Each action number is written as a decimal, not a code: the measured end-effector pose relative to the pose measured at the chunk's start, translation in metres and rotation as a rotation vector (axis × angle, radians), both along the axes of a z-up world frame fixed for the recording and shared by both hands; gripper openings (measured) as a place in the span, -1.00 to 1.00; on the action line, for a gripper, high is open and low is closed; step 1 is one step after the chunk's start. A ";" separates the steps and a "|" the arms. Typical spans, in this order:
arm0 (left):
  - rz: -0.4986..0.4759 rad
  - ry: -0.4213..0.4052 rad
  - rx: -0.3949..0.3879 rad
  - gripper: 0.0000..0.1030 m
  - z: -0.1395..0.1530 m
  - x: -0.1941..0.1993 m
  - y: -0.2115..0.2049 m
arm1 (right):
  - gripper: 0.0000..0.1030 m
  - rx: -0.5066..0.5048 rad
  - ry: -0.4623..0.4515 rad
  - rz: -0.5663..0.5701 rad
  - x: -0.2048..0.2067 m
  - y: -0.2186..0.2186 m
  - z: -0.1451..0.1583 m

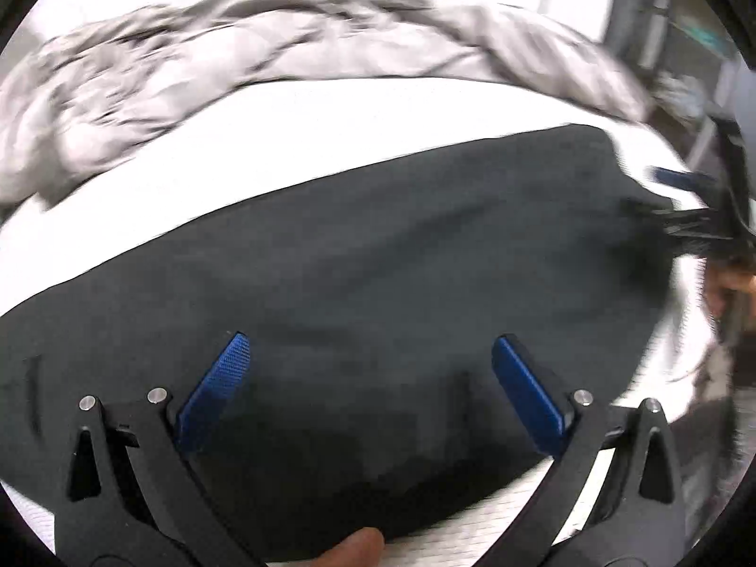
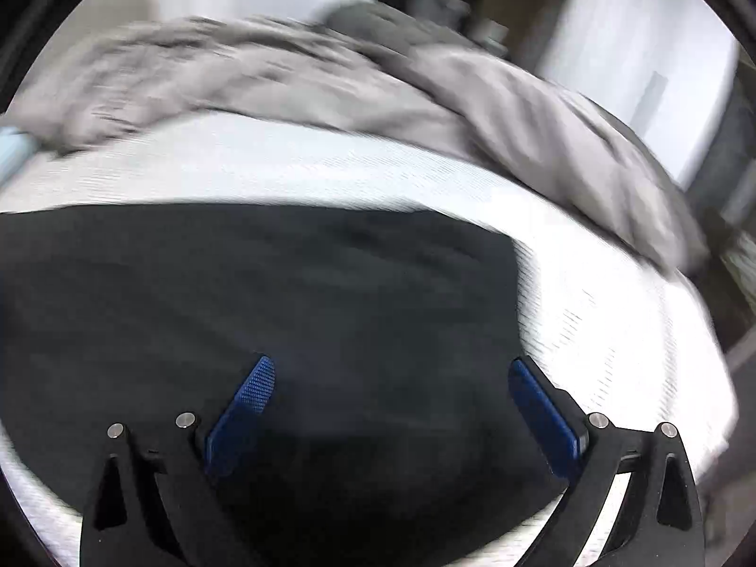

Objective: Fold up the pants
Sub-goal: 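Slide both open grippers across the pants surface, flattening the fabric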

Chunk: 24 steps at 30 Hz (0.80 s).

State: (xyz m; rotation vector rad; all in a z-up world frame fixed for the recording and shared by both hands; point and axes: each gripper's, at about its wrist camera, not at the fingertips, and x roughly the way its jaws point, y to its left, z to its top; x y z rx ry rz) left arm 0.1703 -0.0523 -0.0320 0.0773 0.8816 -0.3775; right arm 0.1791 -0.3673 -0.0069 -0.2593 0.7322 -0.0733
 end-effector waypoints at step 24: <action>0.009 0.027 0.014 0.99 -0.005 -0.024 0.052 | 0.97 0.121 0.013 -0.188 -0.057 -0.119 -0.014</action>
